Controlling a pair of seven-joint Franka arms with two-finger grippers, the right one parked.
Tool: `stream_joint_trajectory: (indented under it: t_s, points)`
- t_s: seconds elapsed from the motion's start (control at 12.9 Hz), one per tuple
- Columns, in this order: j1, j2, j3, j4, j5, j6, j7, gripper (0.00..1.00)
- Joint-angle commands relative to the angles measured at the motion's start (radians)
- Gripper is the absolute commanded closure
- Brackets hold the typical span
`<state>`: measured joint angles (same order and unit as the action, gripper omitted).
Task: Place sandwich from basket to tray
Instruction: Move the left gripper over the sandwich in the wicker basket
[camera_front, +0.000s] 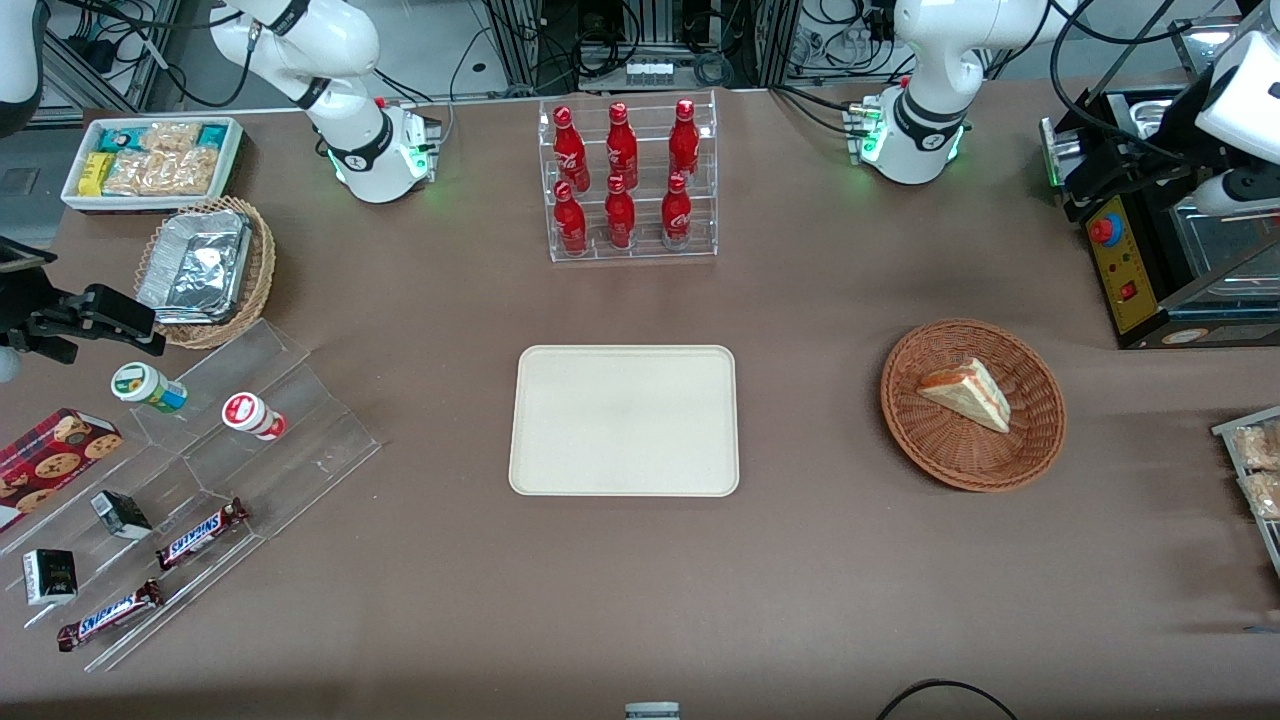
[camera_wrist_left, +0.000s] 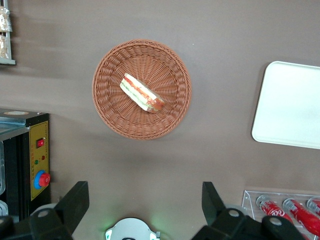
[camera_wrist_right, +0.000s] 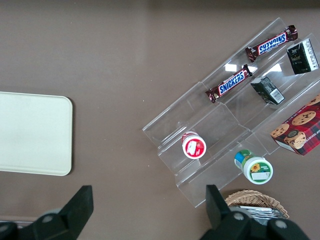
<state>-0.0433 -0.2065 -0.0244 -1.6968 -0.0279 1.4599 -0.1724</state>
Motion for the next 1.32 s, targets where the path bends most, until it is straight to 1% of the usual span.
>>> stream_joint_trajectory:
  t_s: [0.0,0.31,0.39,0.54,0.78,0.85,1.01,1.24]
  points:
    - [0.011,0.002,-0.005,0.019,-0.011,-0.053,0.036,0.0]
    - [0.011,0.077,-0.005,0.02,0.0,-0.012,0.013,0.0]
    - [0.011,0.106,-0.005,0.02,0.006,0.014,-0.028,0.0]
    - [0.007,0.168,-0.006,0.017,0.048,0.077,-0.151,0.0]
    - [0.011,0.258,-0.005,0.005,0.051,0.121,-0.246,0.0]
    - [0.013,0.283,-0.005,-0.012,0.054,0.15,-0.316,0.0]
    - [0.013,0.294,-0.005,-0.113,0.094,0.25,-0.407,0.0]
    - [0.017,0.297,-0.005,-0.294,0.097,0.49,-0.638,0.0]
